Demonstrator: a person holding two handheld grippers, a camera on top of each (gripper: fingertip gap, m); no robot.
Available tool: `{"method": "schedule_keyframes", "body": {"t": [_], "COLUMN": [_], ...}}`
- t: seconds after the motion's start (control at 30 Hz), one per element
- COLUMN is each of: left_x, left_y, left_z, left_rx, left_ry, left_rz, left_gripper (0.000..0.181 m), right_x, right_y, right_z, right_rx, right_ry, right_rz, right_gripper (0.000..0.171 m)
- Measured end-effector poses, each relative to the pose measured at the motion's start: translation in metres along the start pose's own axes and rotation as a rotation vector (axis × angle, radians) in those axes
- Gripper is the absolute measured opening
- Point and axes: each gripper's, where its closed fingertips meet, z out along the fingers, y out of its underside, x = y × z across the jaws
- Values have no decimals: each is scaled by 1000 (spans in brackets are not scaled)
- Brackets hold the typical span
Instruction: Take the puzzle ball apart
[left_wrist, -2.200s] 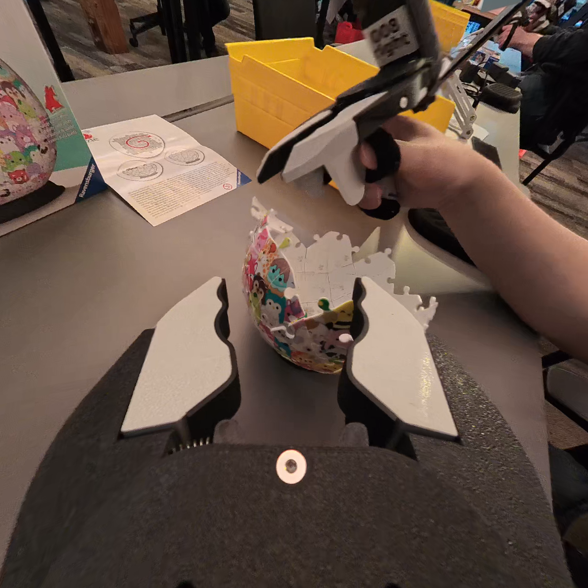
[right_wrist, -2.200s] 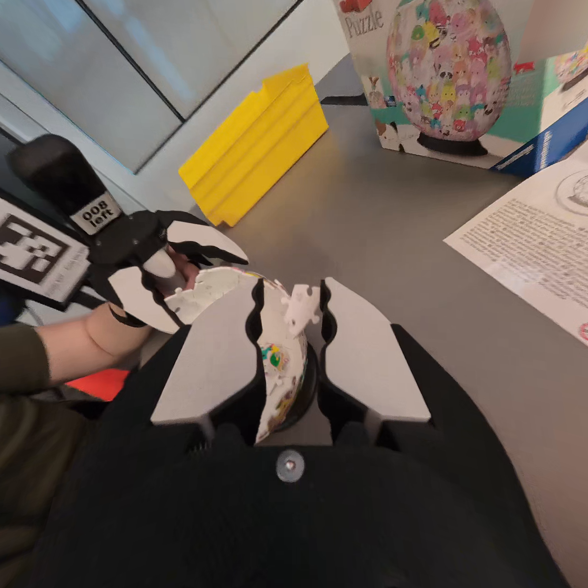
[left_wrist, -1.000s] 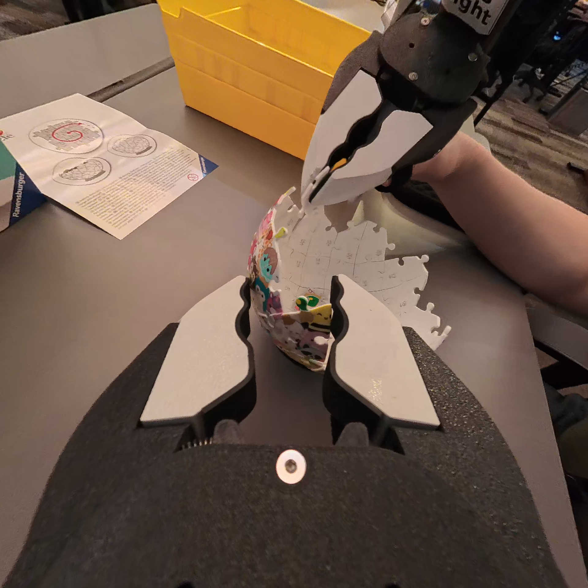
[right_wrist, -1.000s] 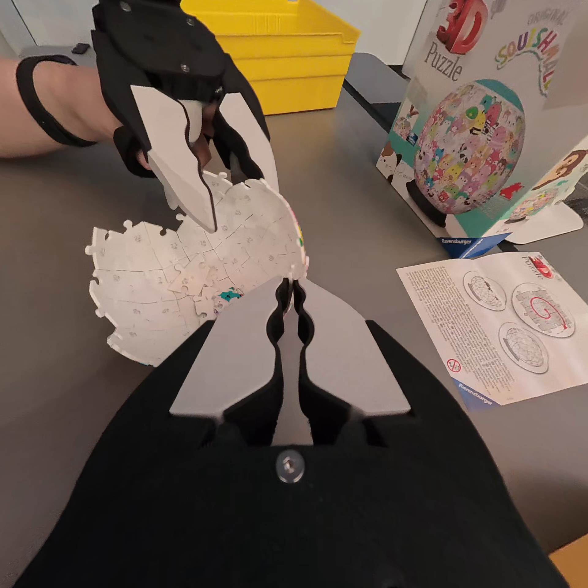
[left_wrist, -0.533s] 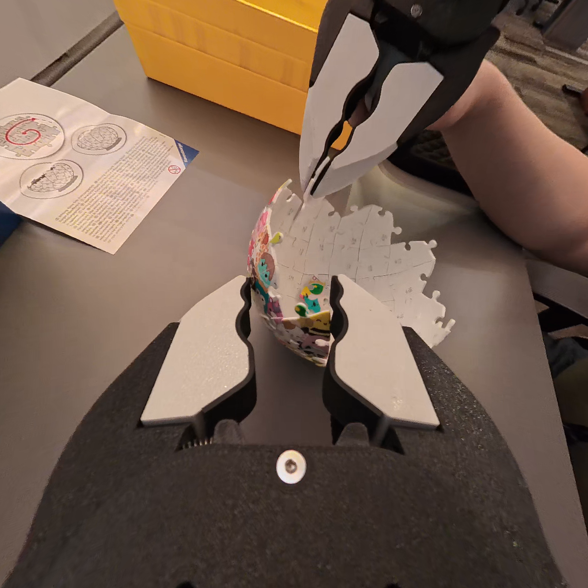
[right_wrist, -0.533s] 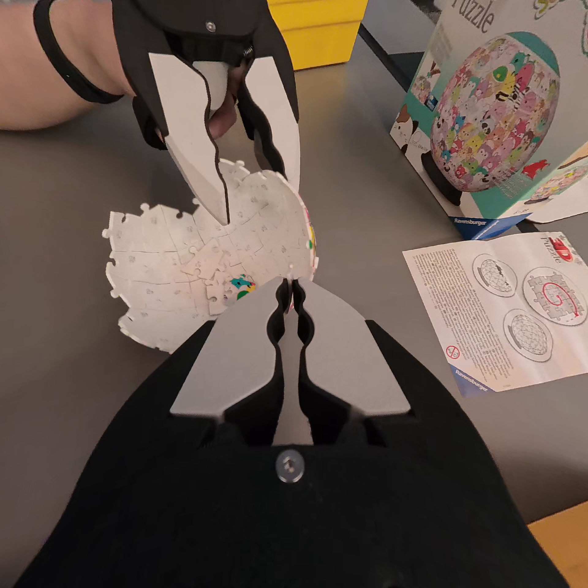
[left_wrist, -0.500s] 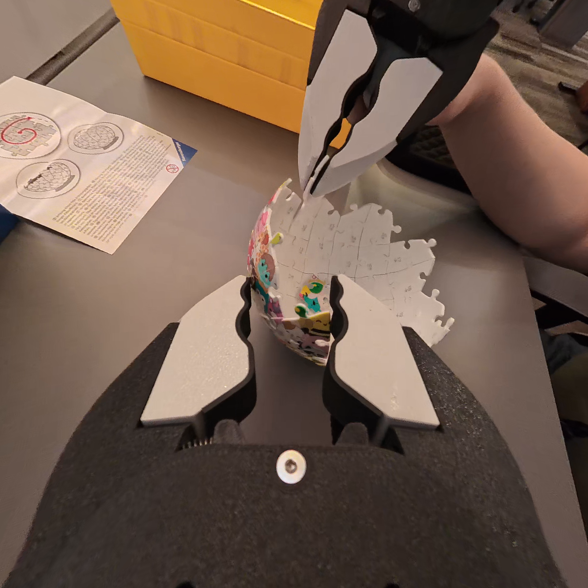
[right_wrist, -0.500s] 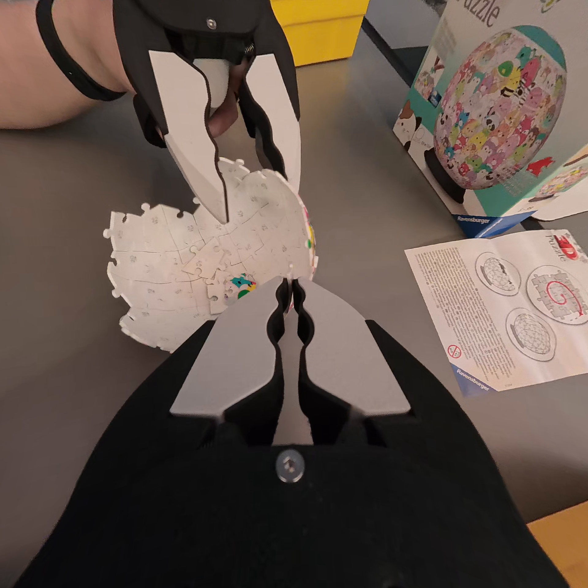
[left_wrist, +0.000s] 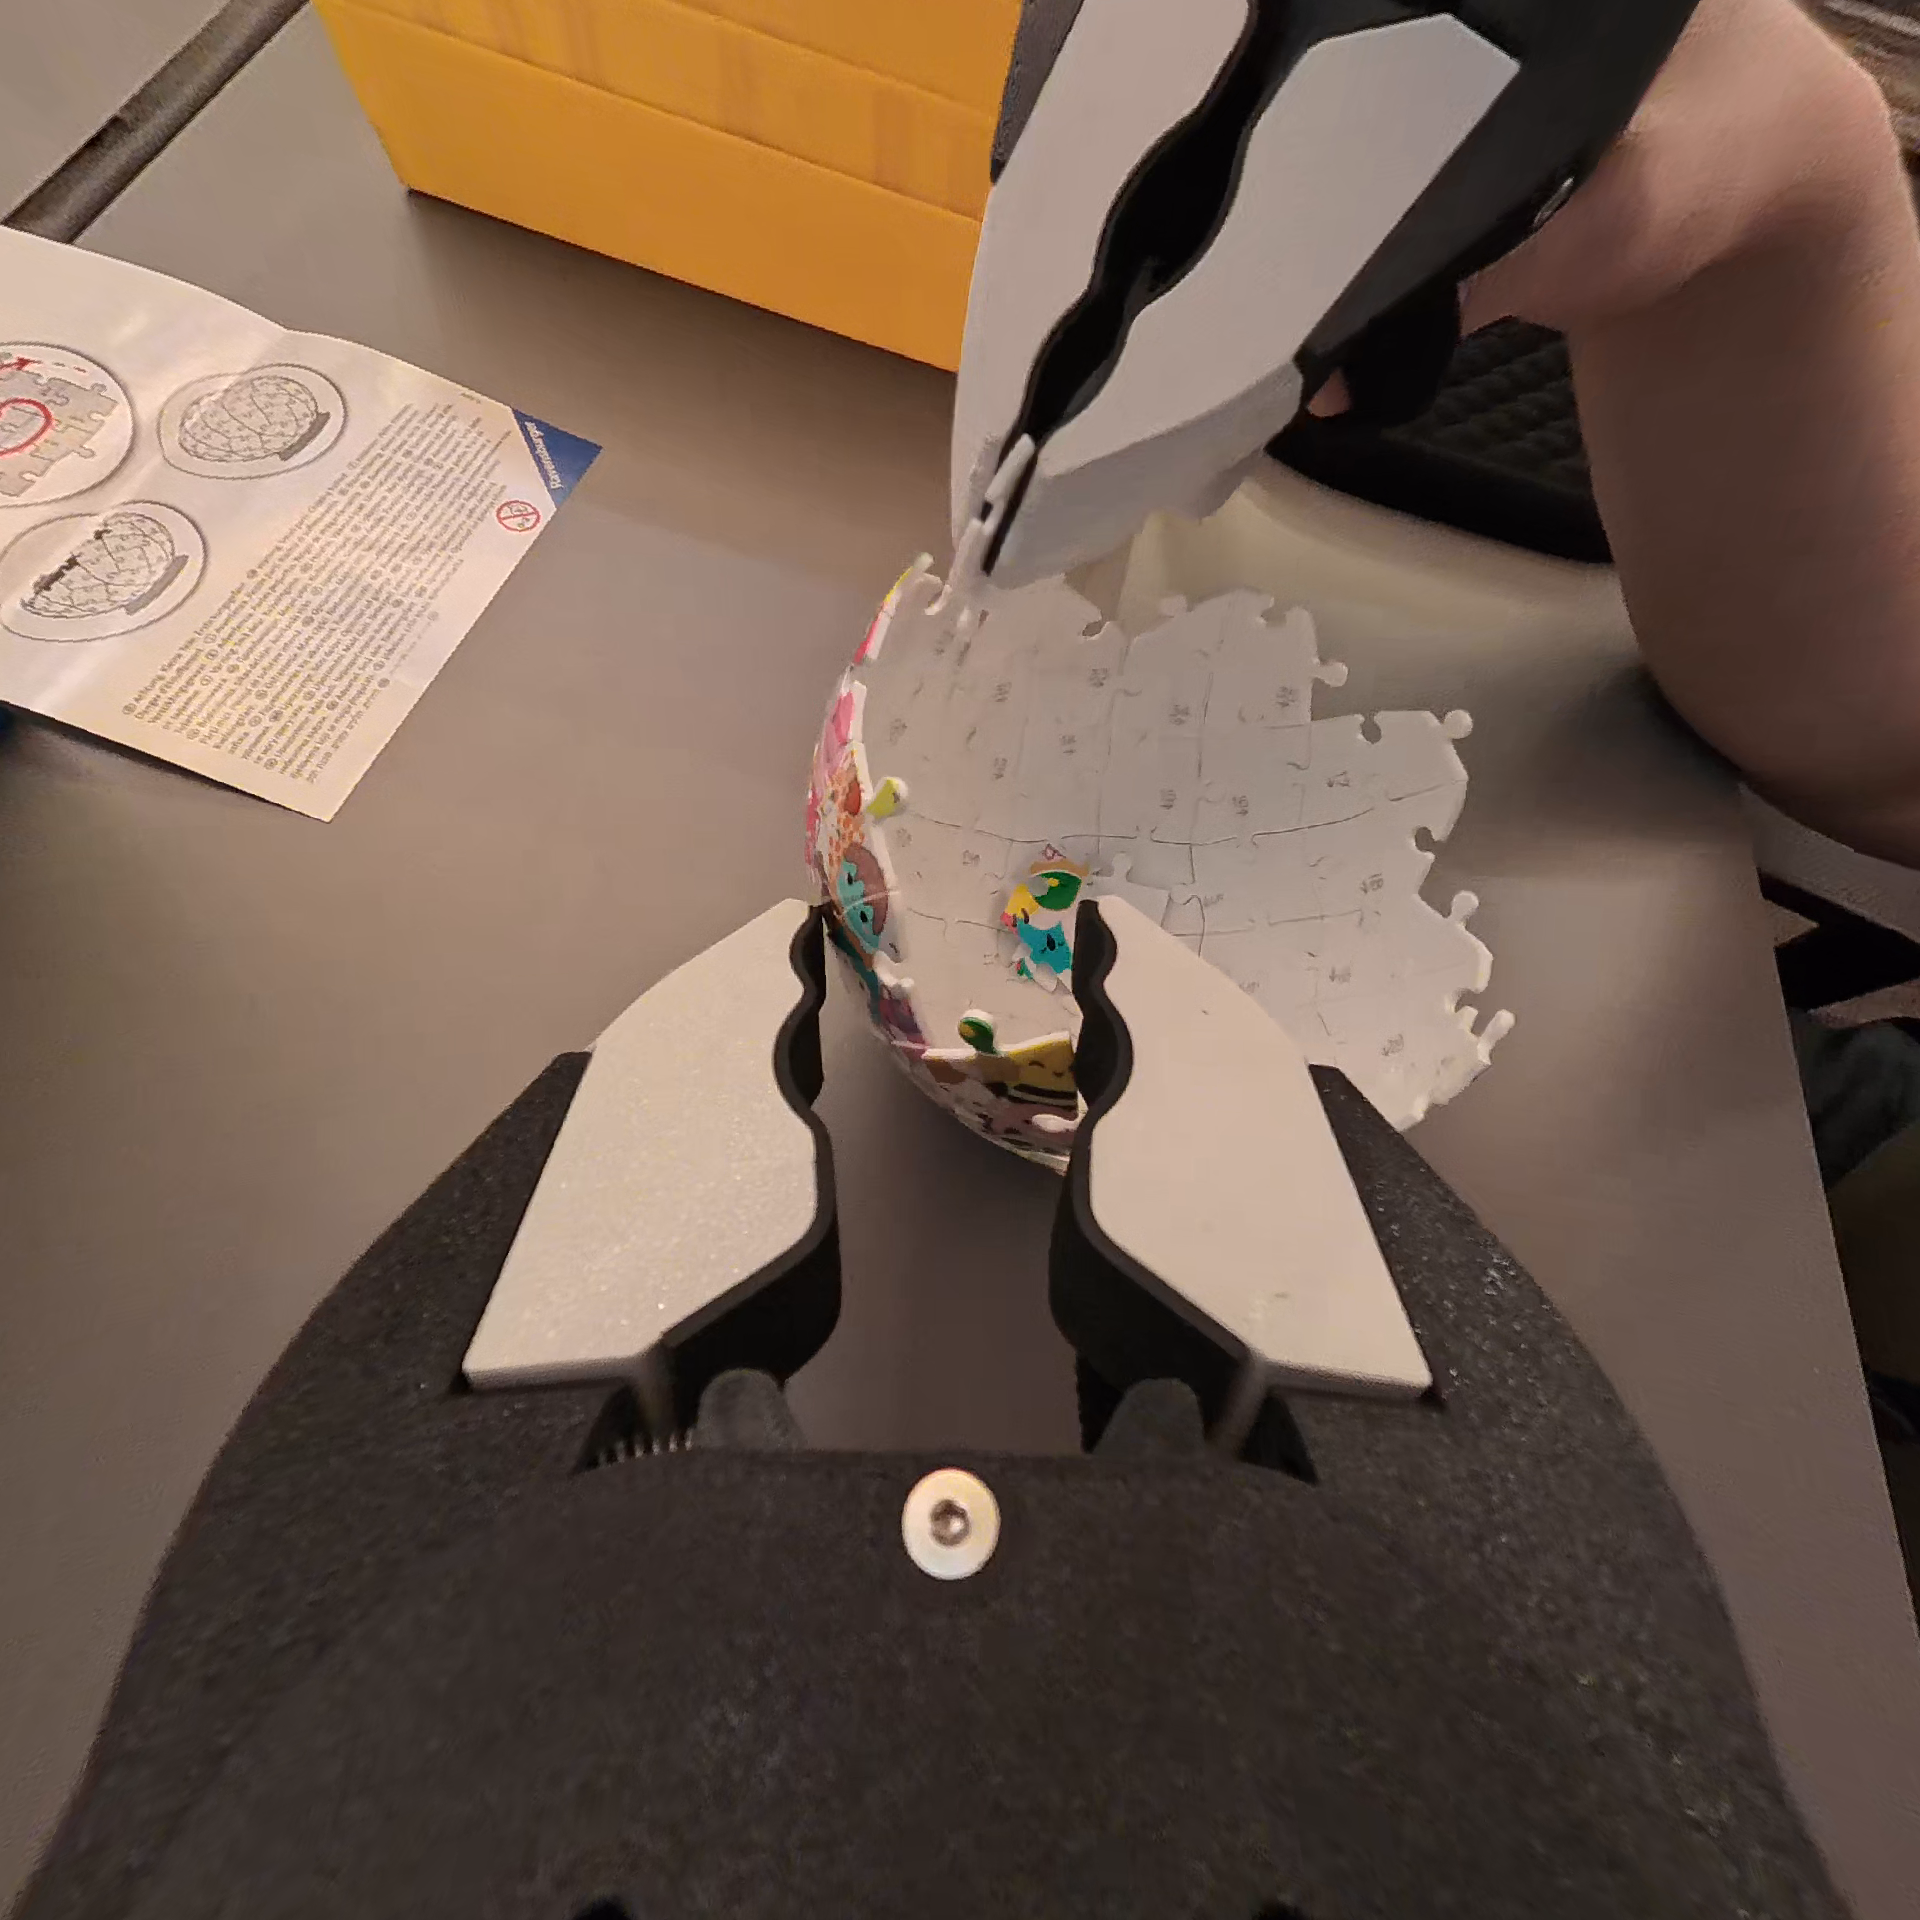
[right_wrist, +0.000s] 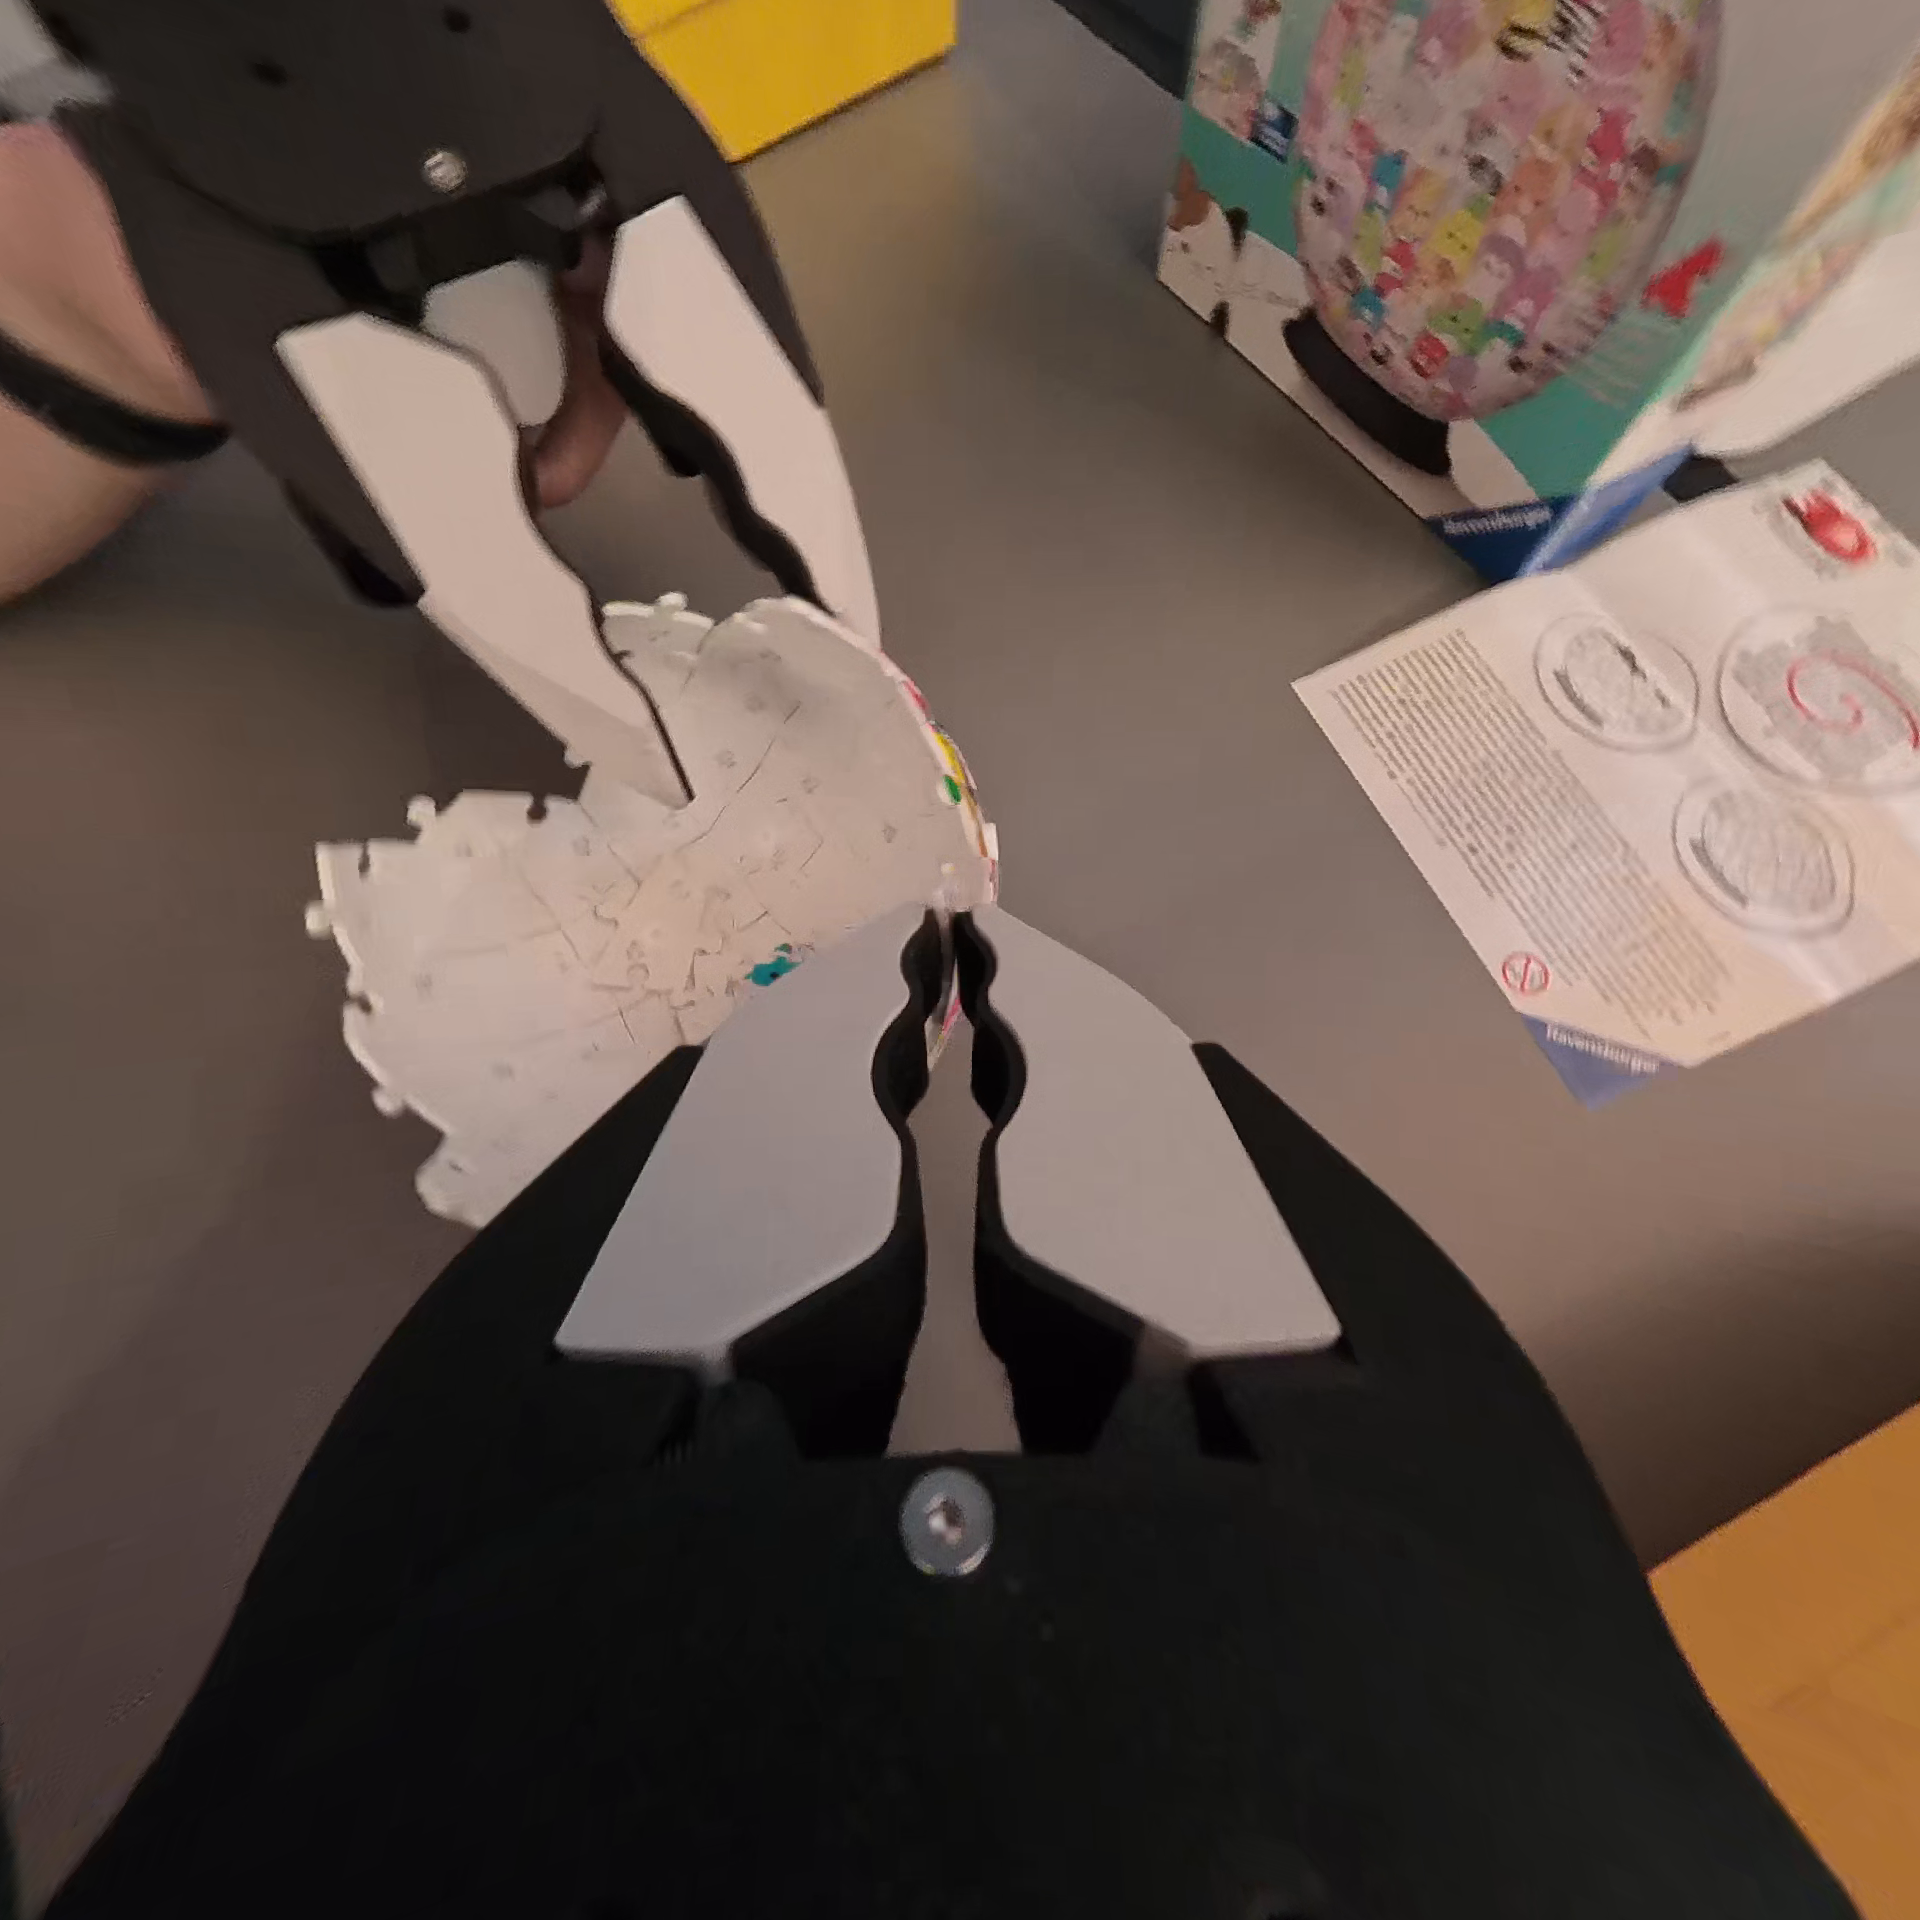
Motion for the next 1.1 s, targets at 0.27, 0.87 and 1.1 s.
{"method": "schedule_keyframes", "body": {"t": [0.27, 0.87, 1.1], "left_x": [11, 22, 21], "left_y": [0, 5, 8], "left_z": [2, 12, 20], "left_rx": [13, -27, -30], "left_ry": [124, 195, 234], "left_rz": [22, 189, 129], "left_gripper": [45, 45, 40], "right_x": [-13, -28, -24], "right_y": [7, 14, 9], "right_z": [-10, -22, -26], "right_rx": [-68, -234, -159], "right_ry": [-247, -503, -453], "right_rz": [-35, -573, -605], "right_gripper": [3, 5, 3]}}
